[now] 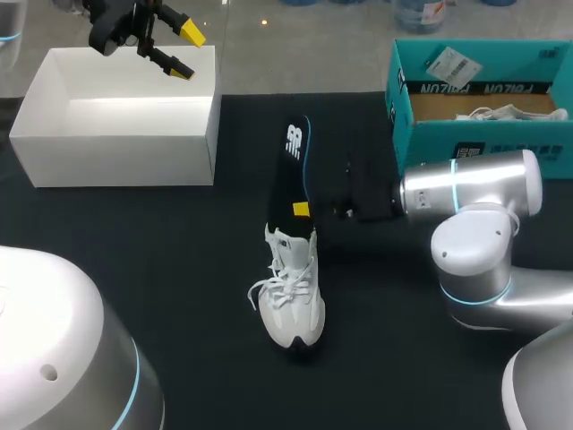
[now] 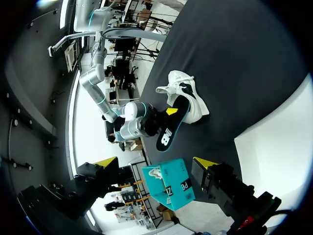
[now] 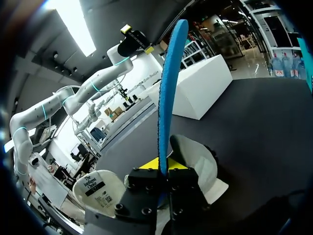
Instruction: Take the shoe out of the shoebox, open the shoe tongue, remove and reinsert the insole, then place the shoe into the shoebox
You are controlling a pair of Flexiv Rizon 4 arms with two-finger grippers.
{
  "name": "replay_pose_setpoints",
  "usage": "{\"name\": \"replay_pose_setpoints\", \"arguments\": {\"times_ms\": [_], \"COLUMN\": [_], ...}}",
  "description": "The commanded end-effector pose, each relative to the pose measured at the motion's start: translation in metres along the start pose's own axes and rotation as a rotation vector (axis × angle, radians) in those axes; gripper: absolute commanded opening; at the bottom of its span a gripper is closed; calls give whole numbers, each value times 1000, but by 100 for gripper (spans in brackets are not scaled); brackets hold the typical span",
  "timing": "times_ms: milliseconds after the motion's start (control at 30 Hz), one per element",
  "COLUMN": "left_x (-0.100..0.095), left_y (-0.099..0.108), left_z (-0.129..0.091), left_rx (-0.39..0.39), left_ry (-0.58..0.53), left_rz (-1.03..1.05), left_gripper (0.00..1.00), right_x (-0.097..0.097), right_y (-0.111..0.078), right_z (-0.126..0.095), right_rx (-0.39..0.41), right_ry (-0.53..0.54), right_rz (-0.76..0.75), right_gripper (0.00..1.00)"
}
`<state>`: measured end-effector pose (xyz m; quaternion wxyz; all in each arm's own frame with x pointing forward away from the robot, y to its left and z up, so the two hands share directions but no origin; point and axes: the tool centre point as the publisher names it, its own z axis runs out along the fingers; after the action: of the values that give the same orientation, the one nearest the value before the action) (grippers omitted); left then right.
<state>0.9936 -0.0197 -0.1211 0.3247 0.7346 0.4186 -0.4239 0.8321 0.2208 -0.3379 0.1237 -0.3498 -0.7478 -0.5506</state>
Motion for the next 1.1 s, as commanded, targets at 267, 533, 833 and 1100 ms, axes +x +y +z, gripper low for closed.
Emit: {"name": "replay_pose_setpoints", "arguments": {"times_ms": [267, 533, 833, 1100], "left_x": [0, 0, 0, 0], "left_y": [1, 1, 1, 1], "left_z": [-1, -1, -1, -1], "left_rx": [3, 3, 3, 3], "left_ry": [2, 2, 2, 2], "left_rz": [1, 1, 1, 1], "left_gripper": [100, 100, 100, 100], "right_x": [4, 7, 11, -3], "right_y": [-18, -19, 4, 19], "right_z": [4, 0, -6, -6], "right_rx": [42, 35, 57, 98], "right_ry": [3, -2, -22, -25], "right_rz": [55, 61, -1, -29], "right_gripper": [0, 100, 100, 29]}}
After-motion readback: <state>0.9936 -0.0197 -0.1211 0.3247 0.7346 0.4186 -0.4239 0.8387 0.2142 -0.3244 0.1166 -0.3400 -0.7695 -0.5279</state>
